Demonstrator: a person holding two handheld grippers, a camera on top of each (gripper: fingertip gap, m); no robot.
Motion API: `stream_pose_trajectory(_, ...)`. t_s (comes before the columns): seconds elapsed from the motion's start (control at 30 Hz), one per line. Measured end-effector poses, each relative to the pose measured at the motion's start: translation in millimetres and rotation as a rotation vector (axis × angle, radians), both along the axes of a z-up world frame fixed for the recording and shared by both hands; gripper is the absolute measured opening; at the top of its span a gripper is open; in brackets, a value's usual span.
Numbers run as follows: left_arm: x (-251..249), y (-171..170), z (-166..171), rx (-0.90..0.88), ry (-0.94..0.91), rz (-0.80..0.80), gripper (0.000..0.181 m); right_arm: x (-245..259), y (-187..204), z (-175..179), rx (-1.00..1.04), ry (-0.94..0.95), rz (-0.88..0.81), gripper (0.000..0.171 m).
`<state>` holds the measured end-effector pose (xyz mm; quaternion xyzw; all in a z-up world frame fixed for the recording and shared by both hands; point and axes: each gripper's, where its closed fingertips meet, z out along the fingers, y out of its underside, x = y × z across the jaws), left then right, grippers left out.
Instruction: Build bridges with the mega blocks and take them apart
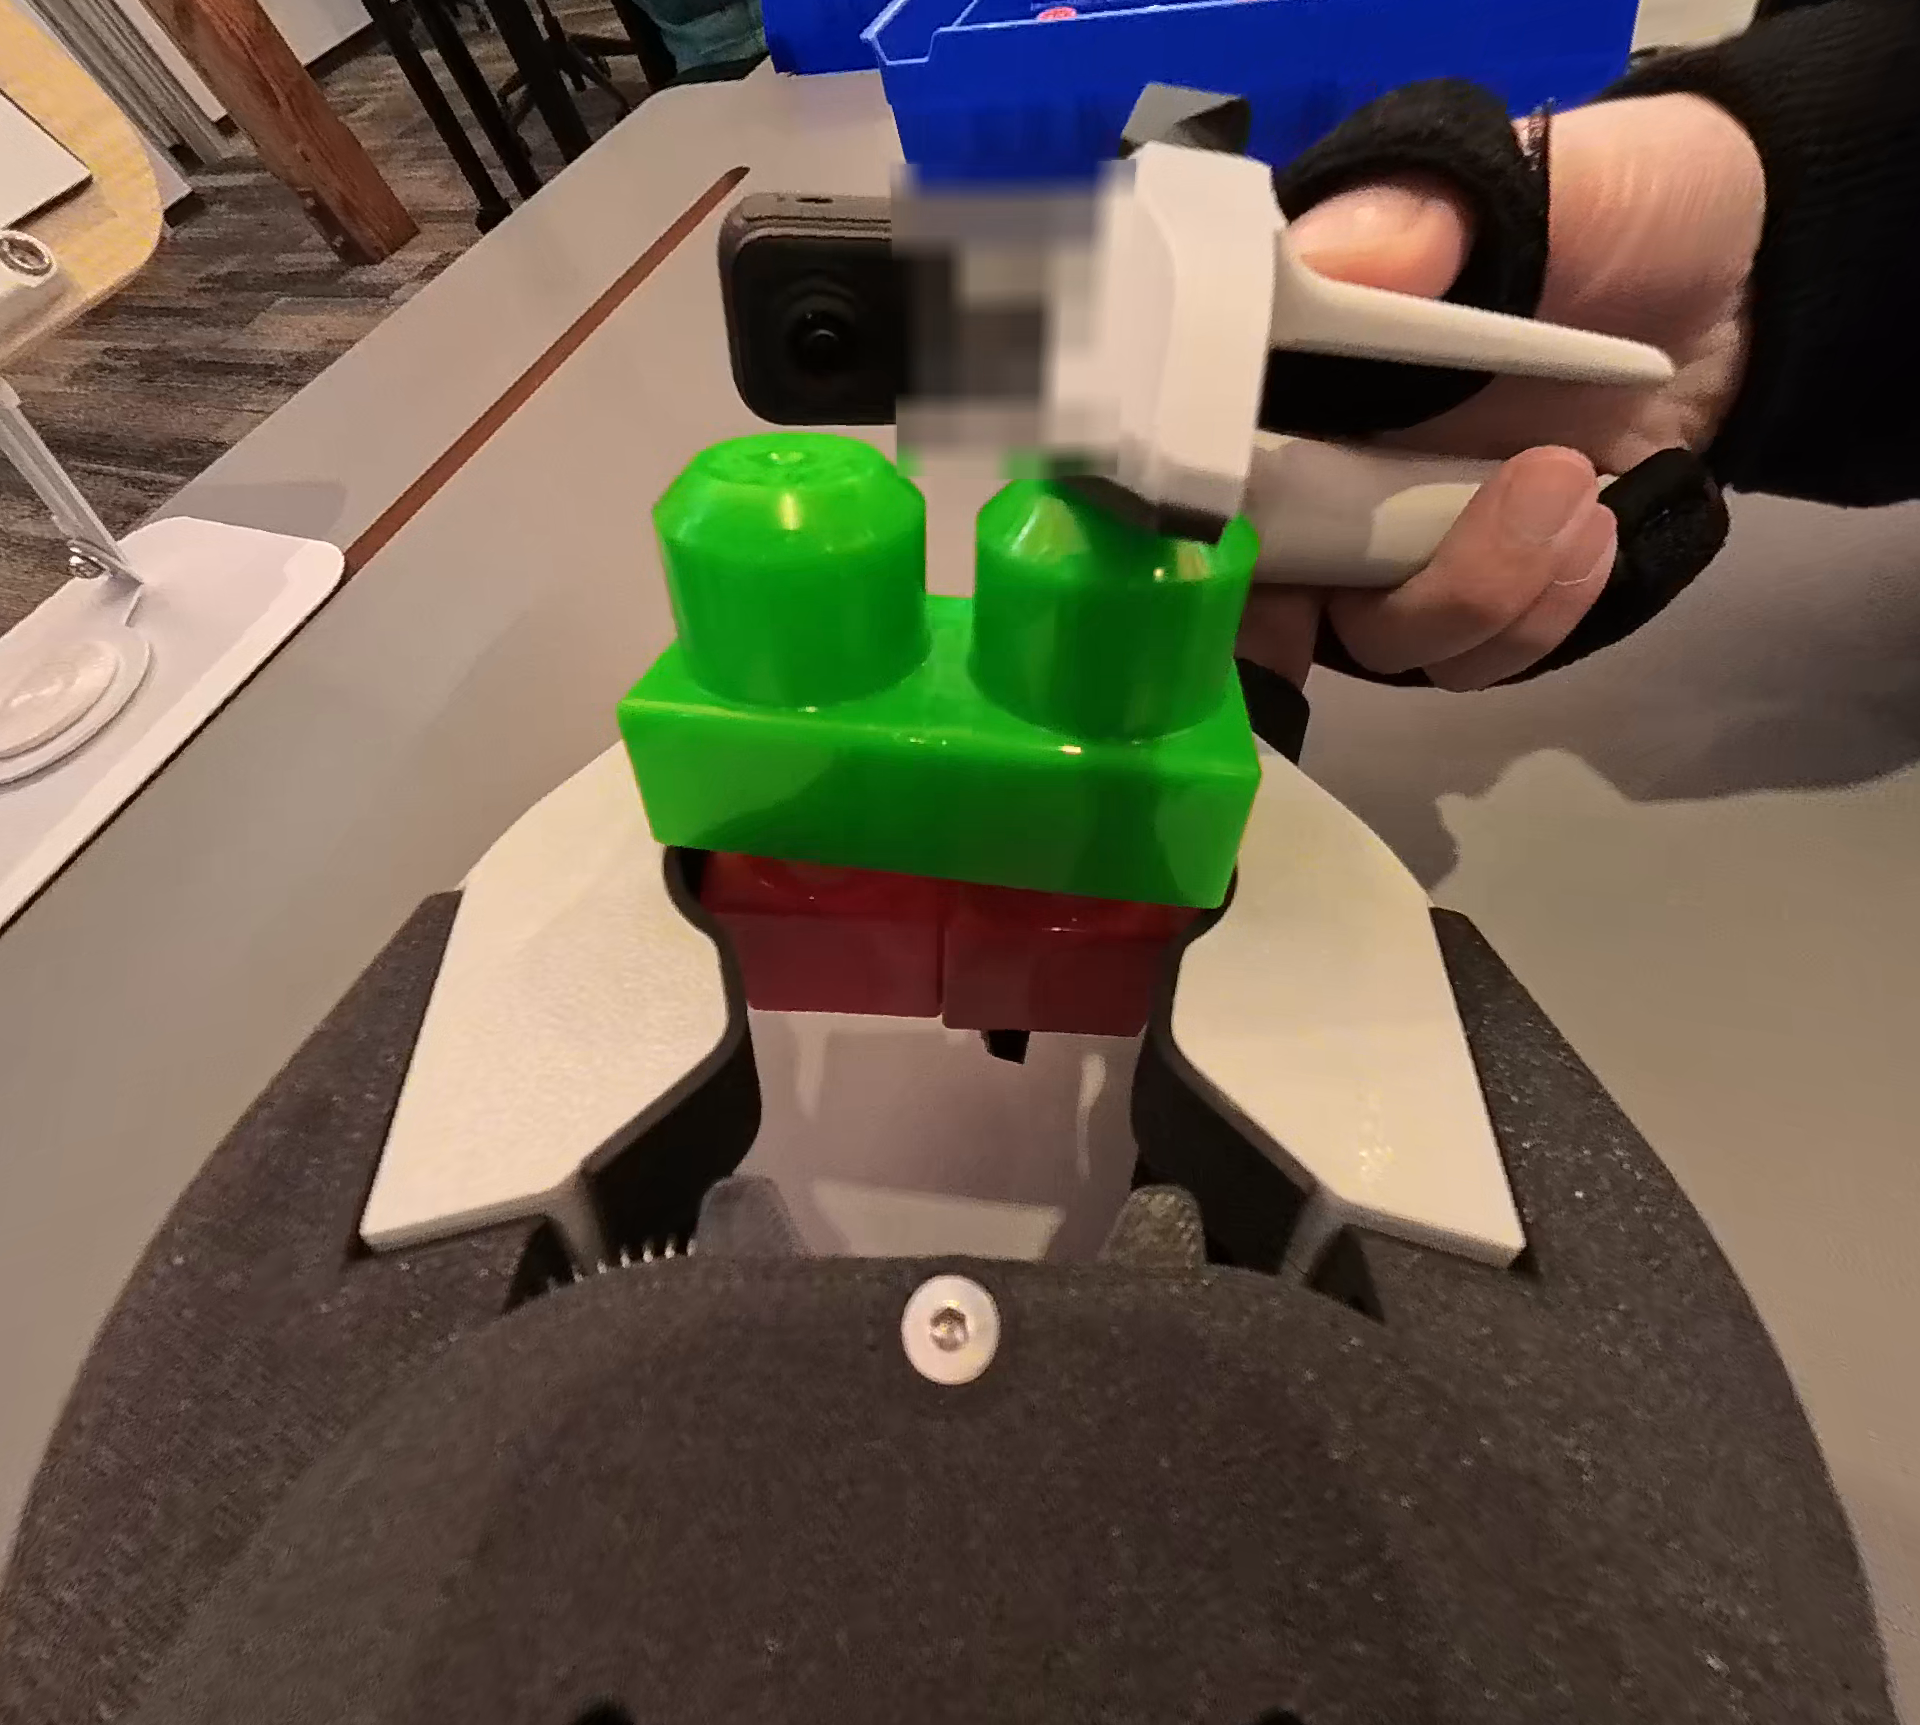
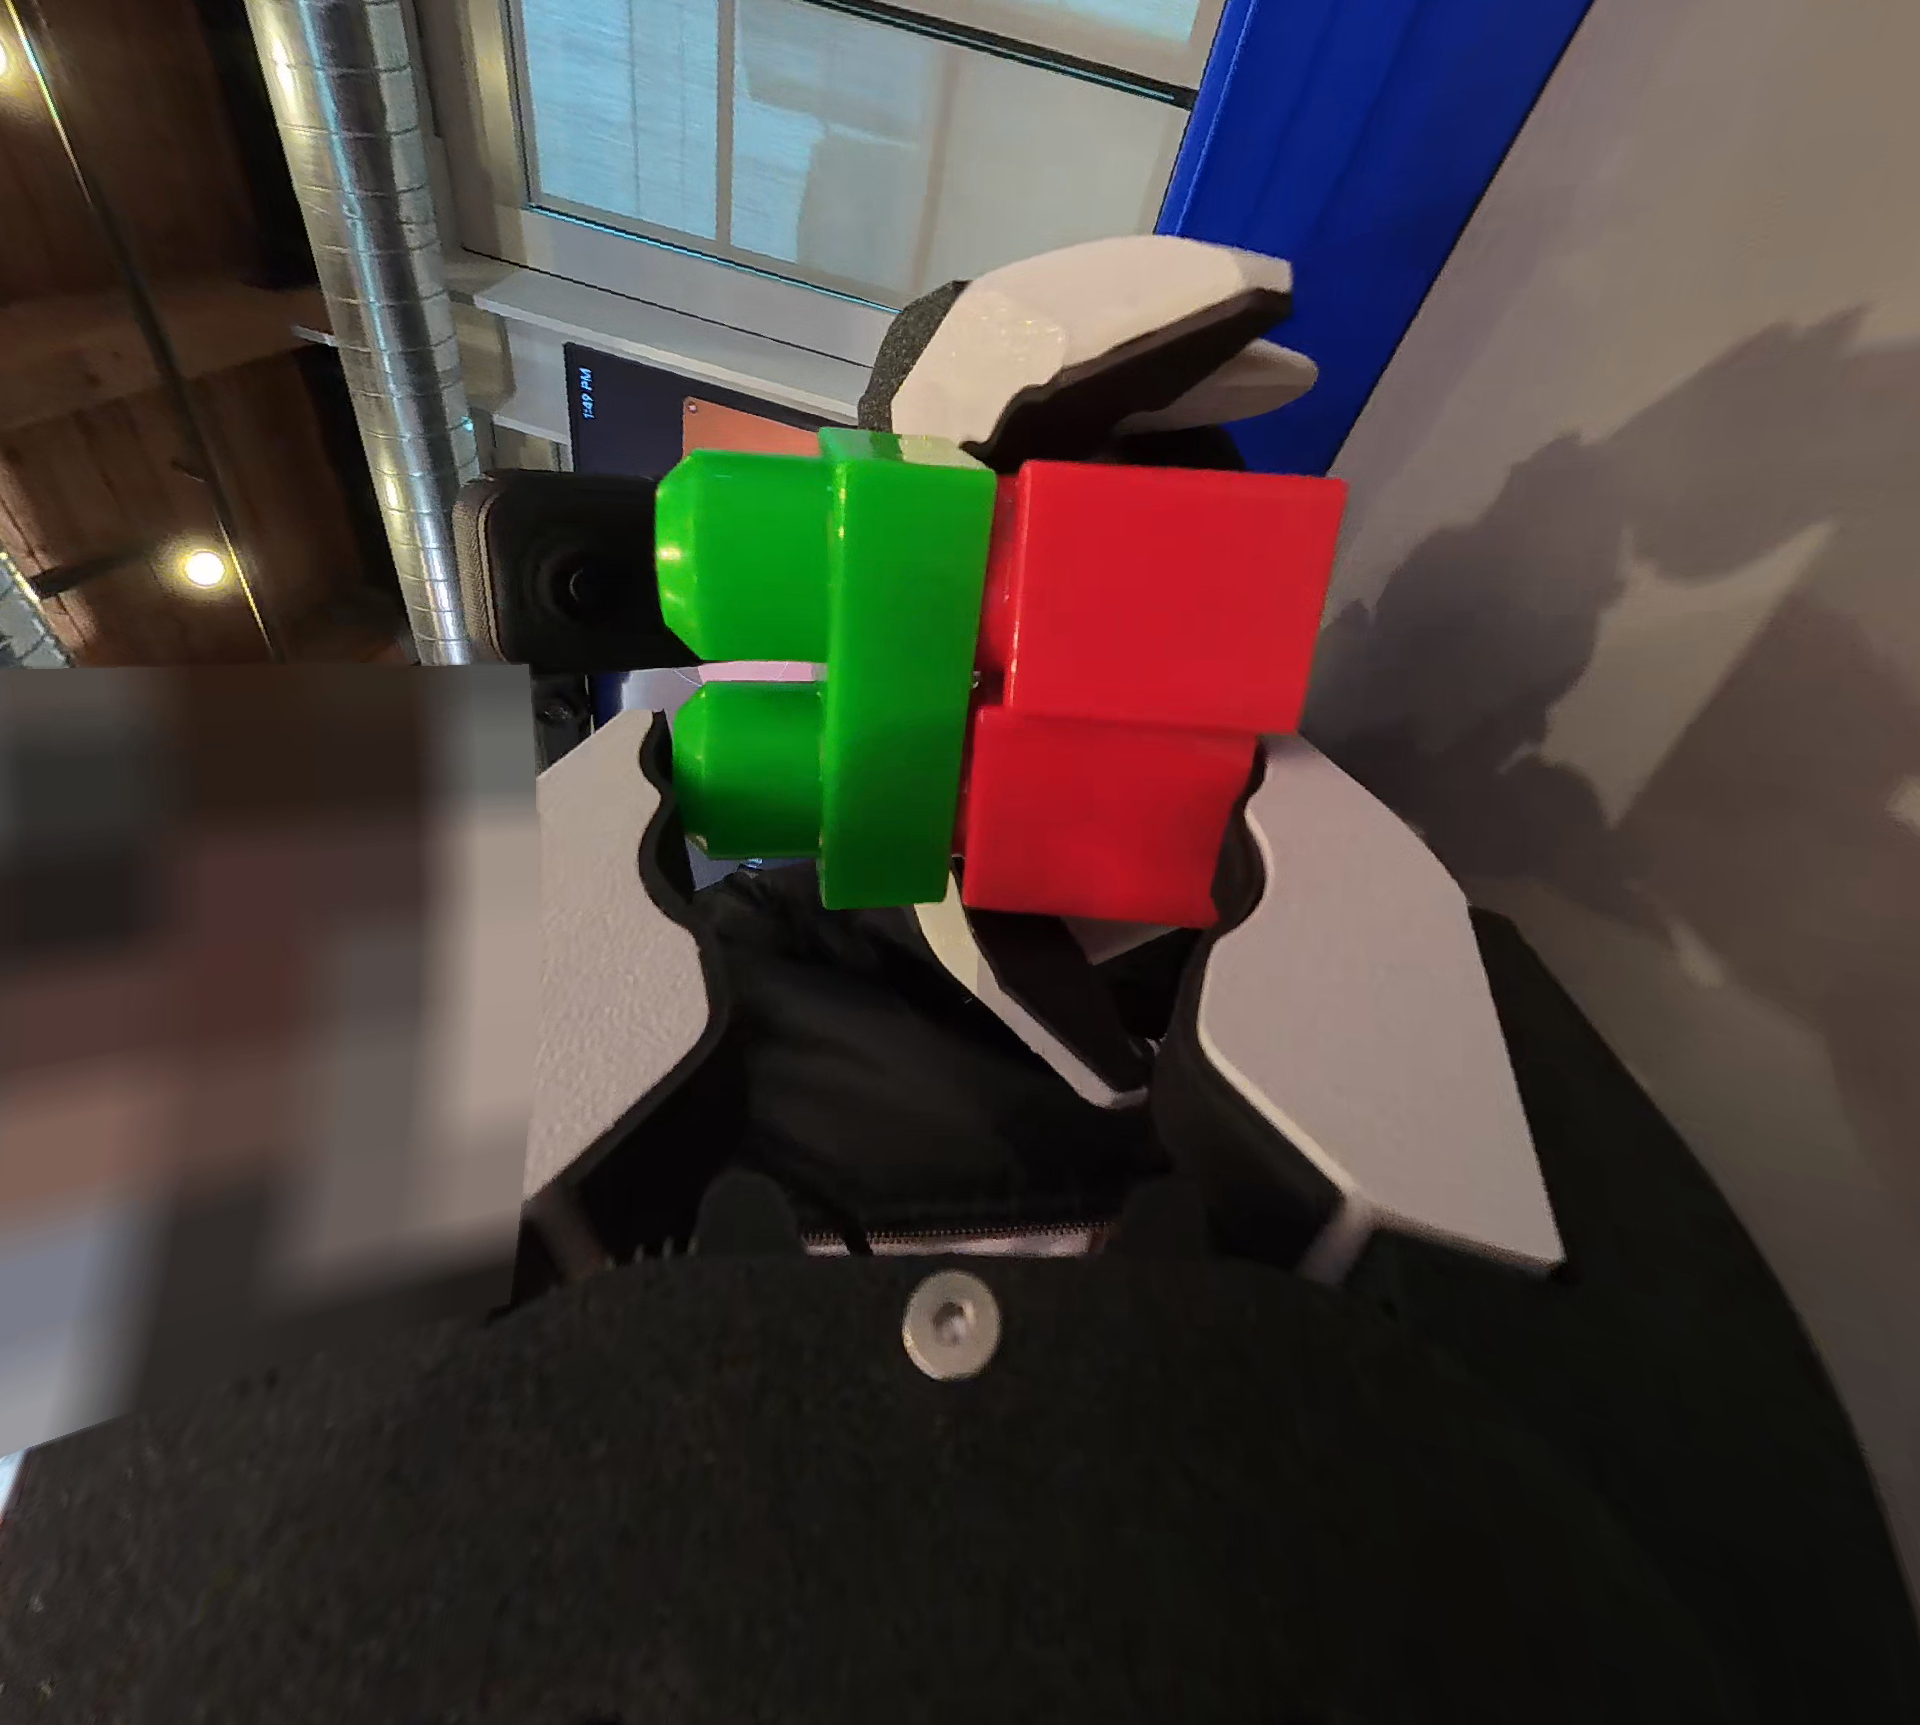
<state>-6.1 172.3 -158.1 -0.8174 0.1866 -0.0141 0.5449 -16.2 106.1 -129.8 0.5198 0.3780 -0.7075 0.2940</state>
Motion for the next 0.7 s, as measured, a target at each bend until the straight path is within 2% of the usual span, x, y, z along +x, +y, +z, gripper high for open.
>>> stream_pose_trajectory(0.23,-1,2,-5,-0.025,0.032,0.023,0.090,-1,1,-4,0.042,0.002,-0.012,0.102)
stream_pose_trajectory(0.37,-1,3,-23,-0.103,0.109,0.037,0.090,-2,-6,-19,0.154,-0.045,-0.009,0.103)
stream_pose_trajectory(0.5,-4,2,-11,-0.055,0.006,0.041,0.090,-5,3,-9,0.073,-0.040,-0.038,0.101)
stream_pose_trajectory(0.7,-2,2,-15,-0.065,0.059,0.032,0.090,-2,-1,-14,0.125,-0.048,-0.014,0.107)
